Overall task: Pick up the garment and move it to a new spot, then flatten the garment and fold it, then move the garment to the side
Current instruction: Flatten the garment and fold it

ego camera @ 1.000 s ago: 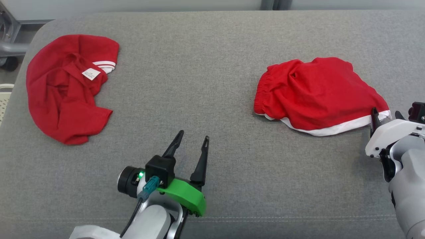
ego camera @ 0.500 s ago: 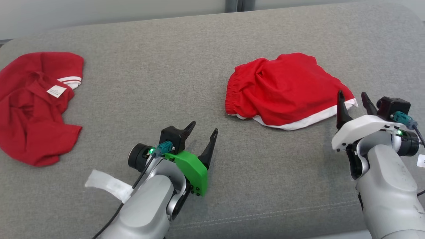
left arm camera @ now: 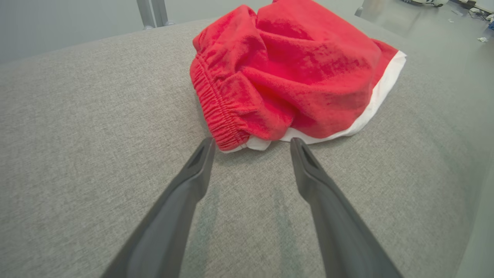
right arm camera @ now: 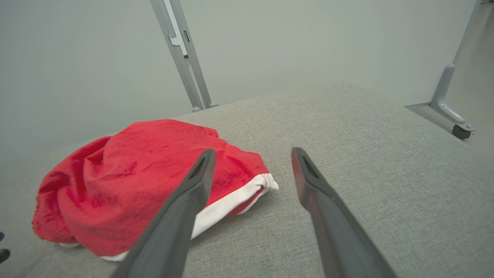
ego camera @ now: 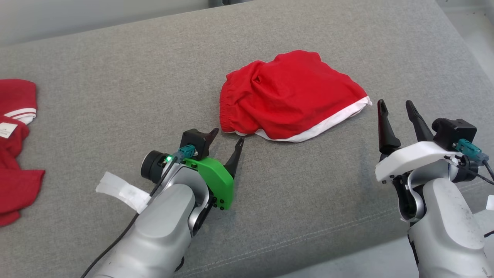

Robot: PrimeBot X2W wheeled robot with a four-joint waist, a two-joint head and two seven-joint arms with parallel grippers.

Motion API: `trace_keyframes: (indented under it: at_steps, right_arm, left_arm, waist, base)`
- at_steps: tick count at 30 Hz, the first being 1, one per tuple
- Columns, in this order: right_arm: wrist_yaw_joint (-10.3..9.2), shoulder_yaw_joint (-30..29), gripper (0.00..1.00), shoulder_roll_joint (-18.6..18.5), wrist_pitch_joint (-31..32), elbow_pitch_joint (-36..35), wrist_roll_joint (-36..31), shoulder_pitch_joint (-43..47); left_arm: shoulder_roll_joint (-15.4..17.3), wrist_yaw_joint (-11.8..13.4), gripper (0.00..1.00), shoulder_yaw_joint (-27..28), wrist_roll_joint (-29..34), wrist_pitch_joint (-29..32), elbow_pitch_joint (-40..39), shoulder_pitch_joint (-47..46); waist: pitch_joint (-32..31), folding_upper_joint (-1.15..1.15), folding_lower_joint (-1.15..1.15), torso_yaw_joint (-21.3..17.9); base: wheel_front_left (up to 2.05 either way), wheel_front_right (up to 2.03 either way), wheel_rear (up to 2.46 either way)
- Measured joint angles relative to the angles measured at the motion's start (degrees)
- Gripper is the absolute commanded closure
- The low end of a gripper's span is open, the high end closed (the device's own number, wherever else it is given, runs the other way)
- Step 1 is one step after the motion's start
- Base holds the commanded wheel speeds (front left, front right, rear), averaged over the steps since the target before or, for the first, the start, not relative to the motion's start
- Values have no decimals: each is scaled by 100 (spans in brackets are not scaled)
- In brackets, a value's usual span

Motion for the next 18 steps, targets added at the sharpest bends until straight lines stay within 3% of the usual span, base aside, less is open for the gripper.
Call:
trace_keyframes:
  at_steps: [7, 16, 17, 18]
  right_arm:
    - [0, 27, 0, 59, 203, -608, 101, 219]
    - [0, -12, 0, 98, 291, -899, 143, 356]
    - [0, -11, 0, 99, 292, -912, 146, 356]
    - [0, -10, 0, 101, 292, -923, 153, 356]
  left_arm:
    - [-2, 220, 0, -73, -170, -91, 576, -358]
    - [2, 168, 0, -240, -391, -222, 858, -603]
    - [2, 149, 13, -277, -417, -235, 834, -628]
    - [2, 133, 34, -328, -447, -241, 799, -643]
  waist:
    - [250, 0, 0, -252]
    - [469, 0, 0, -366]
    - [476, 0, 0, -370]
    - [483, 0, 0, -371]
  base:
    - [0, 0, 0]
    - [0, 0, 0]
    - [0, 0, 0]
    - [0, 0, 0]
